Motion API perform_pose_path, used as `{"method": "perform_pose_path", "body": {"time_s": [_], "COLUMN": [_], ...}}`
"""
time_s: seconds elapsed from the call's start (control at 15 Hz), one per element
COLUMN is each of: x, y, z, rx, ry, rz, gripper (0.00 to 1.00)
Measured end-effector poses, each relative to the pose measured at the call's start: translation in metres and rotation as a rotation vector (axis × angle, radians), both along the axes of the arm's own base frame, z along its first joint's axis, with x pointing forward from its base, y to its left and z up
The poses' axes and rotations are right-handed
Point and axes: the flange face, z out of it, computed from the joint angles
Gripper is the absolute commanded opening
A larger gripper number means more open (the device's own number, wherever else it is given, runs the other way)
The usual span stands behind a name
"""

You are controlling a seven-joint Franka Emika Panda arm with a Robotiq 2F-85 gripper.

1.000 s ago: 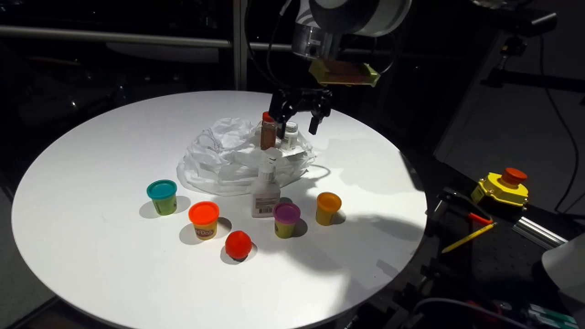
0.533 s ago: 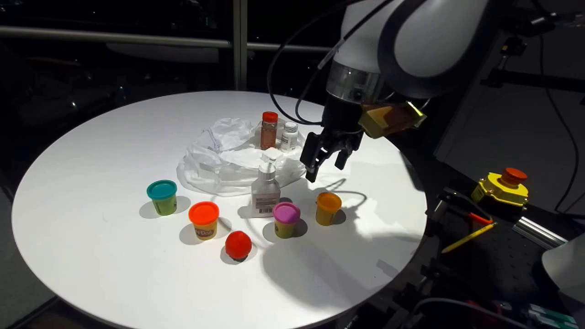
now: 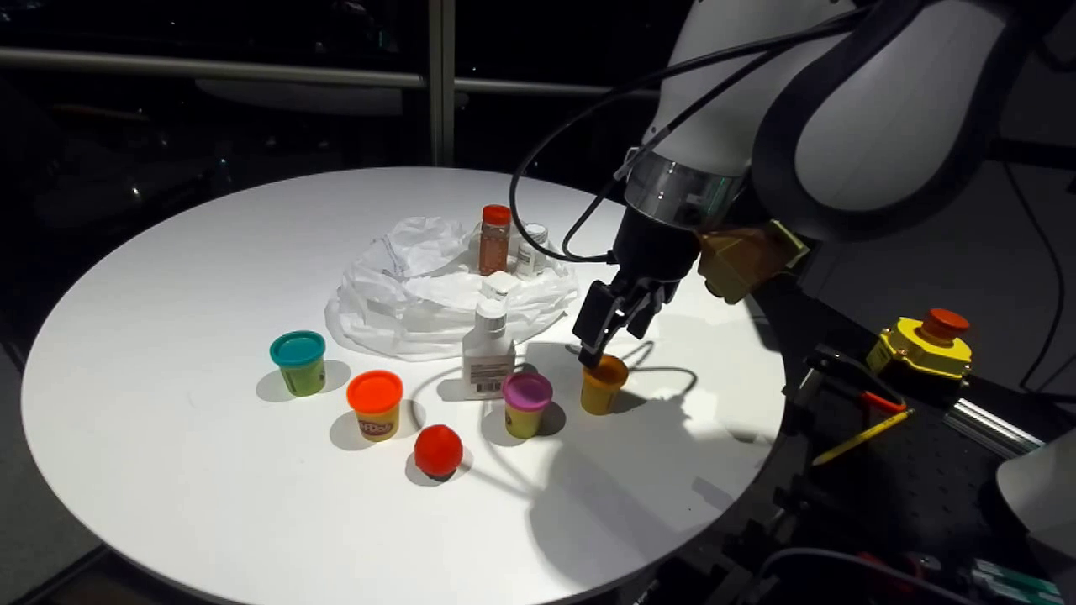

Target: Pick up the objects on the table and put them on the plastic

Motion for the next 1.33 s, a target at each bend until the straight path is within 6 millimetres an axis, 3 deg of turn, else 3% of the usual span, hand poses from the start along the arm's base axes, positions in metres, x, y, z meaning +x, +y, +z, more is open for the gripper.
{"method": "perform_pose_path", "body": {"time_s": [0.27,0.4,0.8,1.07,1.33], "x": [-0.004,-0.005,-0.002,0.004,0.022], "y": [0.012,0.011,0.001,-0.005,-0.034], "z": [-0.003,-0.007,-0.017,-0.016,0.006], "rx": [0.013,0.012,0.005,0.001,-0.051], "ry": [0.011,0.019,0.037,0.029,-0.016], "rz": [0.033,0.037,0.023,0.013,-0.05], "gripper": [1.0,0.74,0.29,0.29,0.29]}}
